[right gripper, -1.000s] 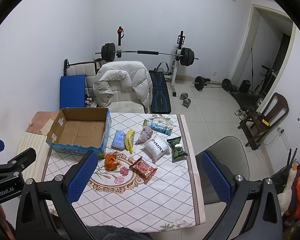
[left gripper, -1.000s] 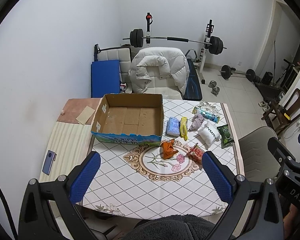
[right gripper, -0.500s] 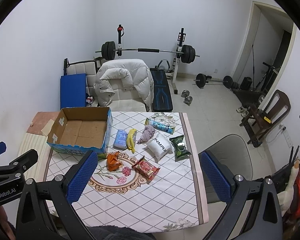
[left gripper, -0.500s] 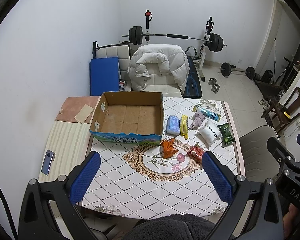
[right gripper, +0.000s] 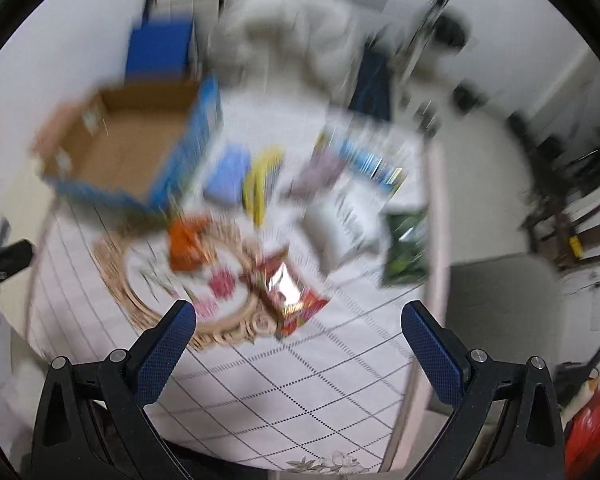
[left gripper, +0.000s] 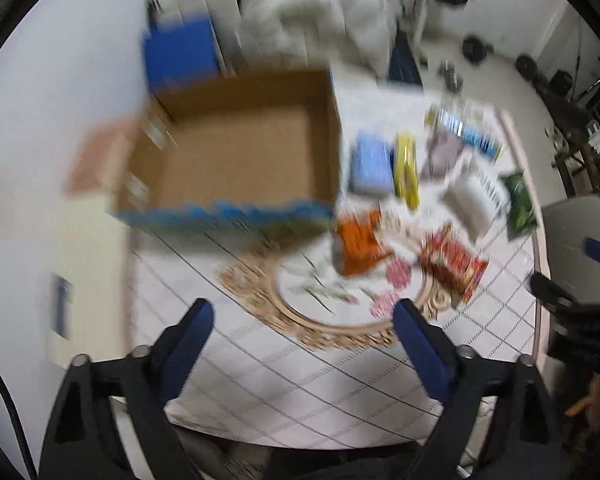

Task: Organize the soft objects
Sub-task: 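Grasp the orange snack bag with the left gripper while the right grasps the red-green bag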

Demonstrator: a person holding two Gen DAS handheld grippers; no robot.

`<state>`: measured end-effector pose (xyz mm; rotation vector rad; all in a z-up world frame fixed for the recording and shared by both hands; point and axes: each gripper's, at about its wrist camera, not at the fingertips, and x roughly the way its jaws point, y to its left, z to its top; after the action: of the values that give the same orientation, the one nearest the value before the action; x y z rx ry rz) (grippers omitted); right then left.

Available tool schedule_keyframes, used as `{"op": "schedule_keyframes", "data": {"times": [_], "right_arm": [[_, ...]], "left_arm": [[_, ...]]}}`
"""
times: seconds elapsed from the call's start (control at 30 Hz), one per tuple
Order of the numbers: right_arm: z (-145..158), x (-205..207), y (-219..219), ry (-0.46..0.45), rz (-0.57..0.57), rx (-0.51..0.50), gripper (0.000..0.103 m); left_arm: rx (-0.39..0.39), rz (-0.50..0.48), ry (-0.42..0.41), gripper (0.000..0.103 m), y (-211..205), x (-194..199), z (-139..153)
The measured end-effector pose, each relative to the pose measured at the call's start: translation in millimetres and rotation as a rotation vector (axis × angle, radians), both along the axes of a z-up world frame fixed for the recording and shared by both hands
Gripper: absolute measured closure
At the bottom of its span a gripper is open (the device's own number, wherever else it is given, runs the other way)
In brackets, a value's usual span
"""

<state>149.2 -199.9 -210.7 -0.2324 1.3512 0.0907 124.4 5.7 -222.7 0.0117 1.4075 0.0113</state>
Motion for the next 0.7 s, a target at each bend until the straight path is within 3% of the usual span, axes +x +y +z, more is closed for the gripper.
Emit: {"op": "schedule_keyframes", "data": {"times": [0.07,0.17,0.37,0.53,0.63,0.7], "right_arm": [[-62,22,-3,0.089,0.032,-0.011,0.001],[-120,34,-3,0.161,0.082,-0.003,0.002],[-193,51,-1,0.273,0.141,-0.002,0.003],[-224,54,1,0.329,0.195,-0.014,0.003],[-248,51,0,0.385,0.204,-0.007,0.013],[-260,45,-1,0.4,0.198,-0.013,0.023]], "left_arm": [[-0.097,0.057,0.083,0.023,1,13,-45],[-0.22,0.187,0.167,0.024,1,25,-96],[-0.404,0.407,0.253,0.024,5,37,-155],[-0.44,0.482,0.258,0.024,4,56,-178],[-0.428,0.491,0.242,0.024,0,66,-184],[-0.404,0.46,0.221,0.043,-7,69,-183]]}}
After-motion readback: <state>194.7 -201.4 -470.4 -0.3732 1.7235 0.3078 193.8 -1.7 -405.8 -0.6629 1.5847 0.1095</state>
